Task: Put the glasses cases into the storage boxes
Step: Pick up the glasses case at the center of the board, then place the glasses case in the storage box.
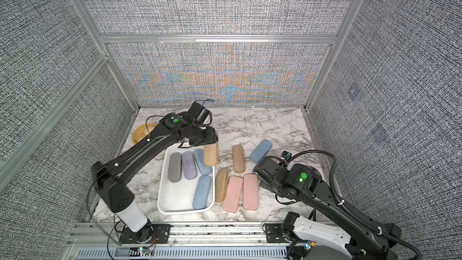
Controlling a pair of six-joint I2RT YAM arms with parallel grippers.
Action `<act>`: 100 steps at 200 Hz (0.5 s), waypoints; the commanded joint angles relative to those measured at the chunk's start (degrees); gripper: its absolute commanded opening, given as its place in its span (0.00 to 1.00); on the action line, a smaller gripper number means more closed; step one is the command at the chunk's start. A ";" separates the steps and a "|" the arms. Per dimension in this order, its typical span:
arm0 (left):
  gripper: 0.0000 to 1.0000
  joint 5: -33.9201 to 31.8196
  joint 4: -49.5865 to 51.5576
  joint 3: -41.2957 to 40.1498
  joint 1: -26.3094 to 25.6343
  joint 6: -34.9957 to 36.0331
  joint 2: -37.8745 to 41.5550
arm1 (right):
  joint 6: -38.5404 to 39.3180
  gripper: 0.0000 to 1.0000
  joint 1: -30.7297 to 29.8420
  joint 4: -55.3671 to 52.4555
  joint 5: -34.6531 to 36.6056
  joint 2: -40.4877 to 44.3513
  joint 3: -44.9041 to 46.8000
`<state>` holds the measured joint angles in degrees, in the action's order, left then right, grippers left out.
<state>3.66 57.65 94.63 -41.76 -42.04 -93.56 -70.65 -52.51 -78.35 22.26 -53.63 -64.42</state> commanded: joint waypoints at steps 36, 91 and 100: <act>0.54 -5.11 8.45 -21.02 0.36 -3.59 19.61 | 3.06 0.74 0.00 5.38 -2.69 -2.59 1.12; 0.55 -4.90 9.65 -32.22 1.76 -4.25 23.94 | 2.99 0.72 -0.78 8.90 -5.39 -5.19 2.00; 0.55 -4.67 9.10 -33.46 2.01 -4.53 23.33 | 2.59 0.72 -1.04 8.92 -5.33 -5.49 2.02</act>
<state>-0.54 67.07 63.68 -40.27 -45.52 -69.54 -67.55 -52.97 -70.67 17.52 -58.61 -62.67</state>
